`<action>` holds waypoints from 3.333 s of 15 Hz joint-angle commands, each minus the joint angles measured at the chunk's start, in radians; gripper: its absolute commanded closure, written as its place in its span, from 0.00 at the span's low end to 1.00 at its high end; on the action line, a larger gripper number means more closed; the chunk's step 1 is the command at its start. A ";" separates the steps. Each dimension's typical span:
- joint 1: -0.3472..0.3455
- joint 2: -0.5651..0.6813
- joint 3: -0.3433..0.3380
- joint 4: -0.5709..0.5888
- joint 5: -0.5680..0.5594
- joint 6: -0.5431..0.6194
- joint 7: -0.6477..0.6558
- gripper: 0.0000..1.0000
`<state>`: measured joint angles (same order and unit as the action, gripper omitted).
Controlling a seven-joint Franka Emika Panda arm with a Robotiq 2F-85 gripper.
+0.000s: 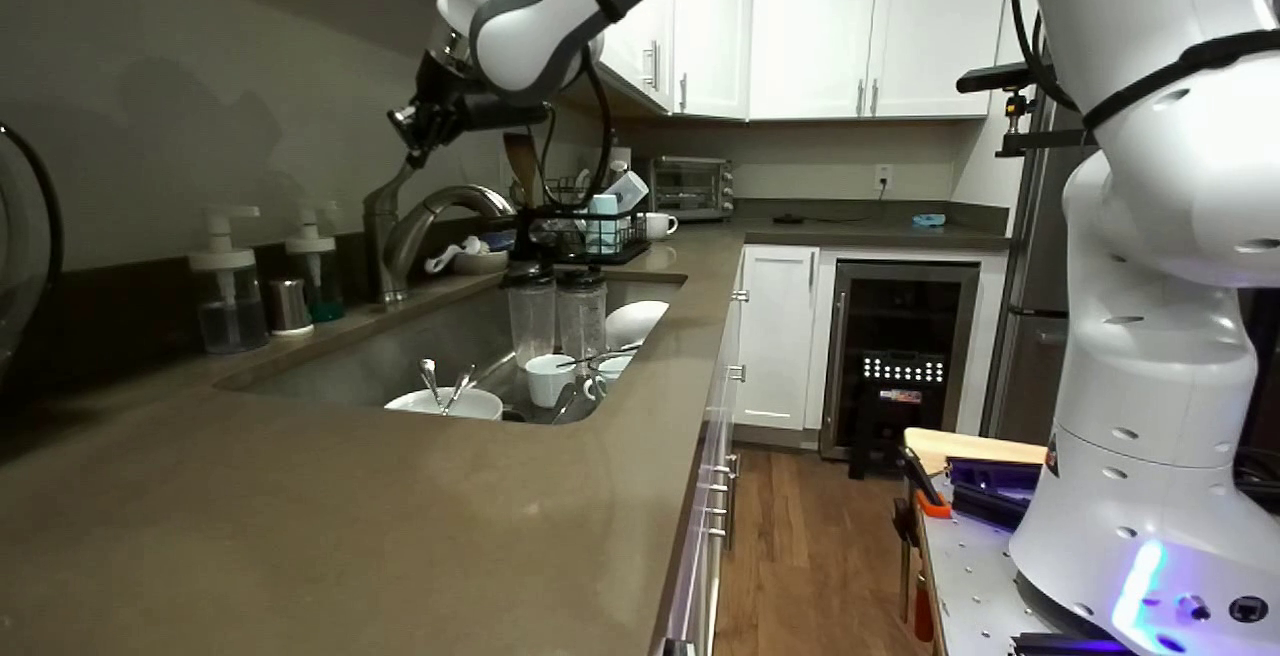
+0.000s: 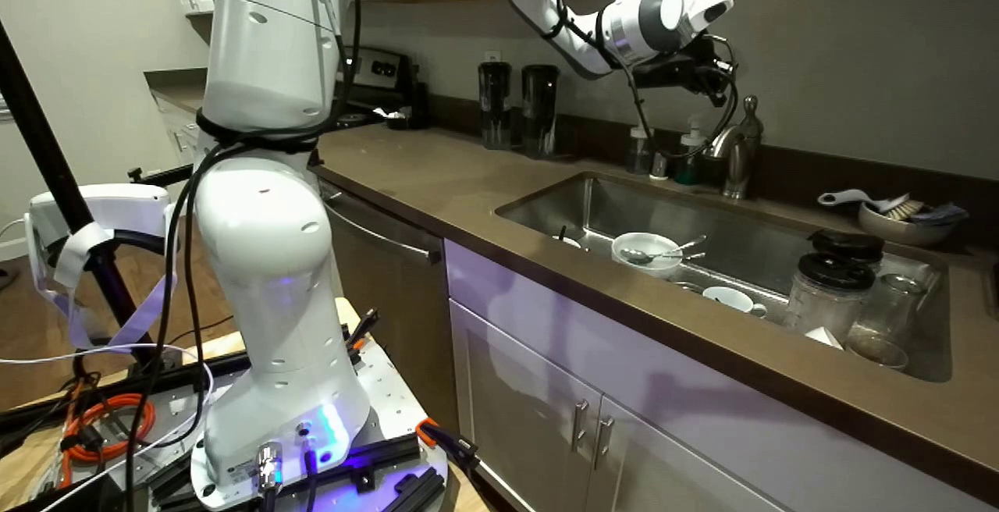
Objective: Open the tap
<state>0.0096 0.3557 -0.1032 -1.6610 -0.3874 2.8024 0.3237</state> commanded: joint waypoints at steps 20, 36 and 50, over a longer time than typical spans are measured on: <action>-0.022 0.170 -0.031 0.214 0.022 -0.009 -0.008 0.97; -0.002 0.223 -0.083 0.294 -0.004 0.079 0.051 0.96; 0.119 0.274 -0.277 0.395 -0.078 -0.001 0.169 0.97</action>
<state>0.0884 0.6003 -0.3224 -1.3172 -0.4311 2.8621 0.4411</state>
